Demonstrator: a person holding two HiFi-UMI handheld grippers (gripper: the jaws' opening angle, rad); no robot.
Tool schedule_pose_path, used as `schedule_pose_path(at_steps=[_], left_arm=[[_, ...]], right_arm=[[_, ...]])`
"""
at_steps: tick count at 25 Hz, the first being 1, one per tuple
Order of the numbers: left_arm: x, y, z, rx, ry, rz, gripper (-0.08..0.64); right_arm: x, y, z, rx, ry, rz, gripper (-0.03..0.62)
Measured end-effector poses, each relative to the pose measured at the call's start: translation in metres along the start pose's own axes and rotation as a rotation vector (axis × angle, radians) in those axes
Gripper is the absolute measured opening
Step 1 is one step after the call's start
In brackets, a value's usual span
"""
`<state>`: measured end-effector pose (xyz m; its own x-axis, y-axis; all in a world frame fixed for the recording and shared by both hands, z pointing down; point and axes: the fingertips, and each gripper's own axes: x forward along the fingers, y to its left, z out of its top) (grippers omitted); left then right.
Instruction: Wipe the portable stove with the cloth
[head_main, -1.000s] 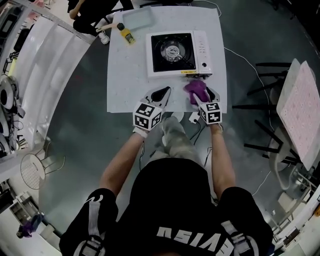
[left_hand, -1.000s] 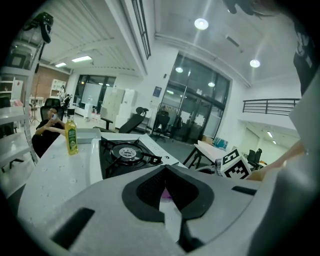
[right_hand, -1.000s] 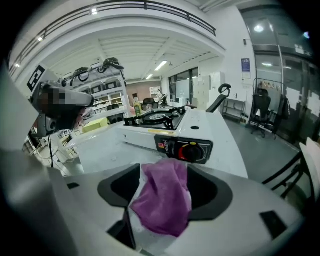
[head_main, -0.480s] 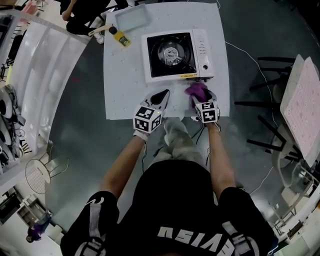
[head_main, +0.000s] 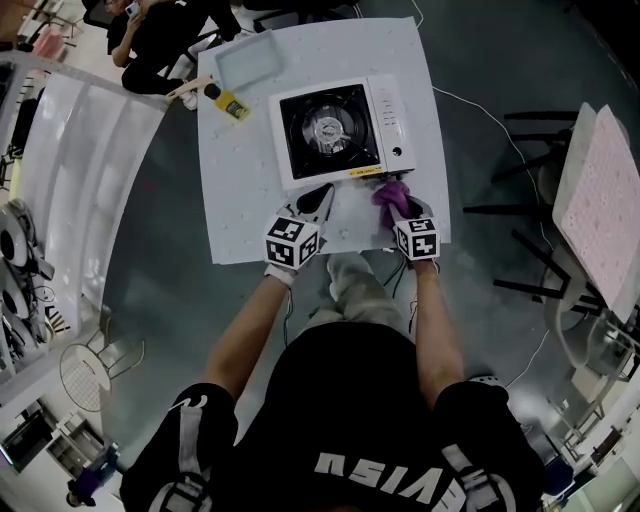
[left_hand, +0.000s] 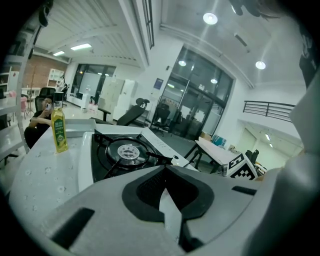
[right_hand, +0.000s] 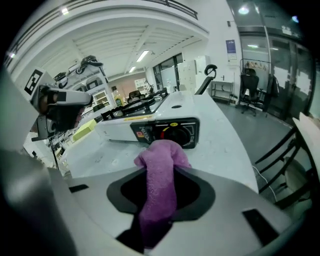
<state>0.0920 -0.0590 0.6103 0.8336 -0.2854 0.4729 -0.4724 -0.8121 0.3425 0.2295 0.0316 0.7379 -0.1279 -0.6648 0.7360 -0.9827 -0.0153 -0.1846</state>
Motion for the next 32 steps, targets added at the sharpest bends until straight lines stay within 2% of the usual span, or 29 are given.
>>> schedule_pose_path(at_steps=[5, 7, 12, 17, 24, 32], left_arm=[[0.01, -0.007, 0.031, 0.033, -0.012, -0.025, 0.006], [0.015, -0.012, 0.044, 0.056, -0.014, -0.04, 0.006], [0.025, -0.025, 0.076, 0.098, -0.04, -0.067, 0.006], [0.031, -0.032, 0.104, 0.13, -0.074, -0.072, 0.006], [0.031, -0.034, 0.112, 0.147, -0.082, -0.064, 0.006], [0.032, -0.03, 0.1, 0.128, -0.069, -0.053, 0.006]], right_arm=[[-0.036, -0.033, 0.021, 0.116, -0.083, -0.064, 0.118], [-0.05, -0.044, 0.037, 0.135, -0.13, -0.087, 0.118], [-0.077, -0.064, 0.082, 0.121, -0.233, -0.124, 0.118], [-0.093, -0.066, 0.118, 0.091, -0.305, -0.123, 0.117], [-0.083, -0.053, 0.121, 0.061, -0.282, -0.079, 0.118], [-0.052, -0.041, 0.113, 0.021, -0.193, -0.033, 0.118]])
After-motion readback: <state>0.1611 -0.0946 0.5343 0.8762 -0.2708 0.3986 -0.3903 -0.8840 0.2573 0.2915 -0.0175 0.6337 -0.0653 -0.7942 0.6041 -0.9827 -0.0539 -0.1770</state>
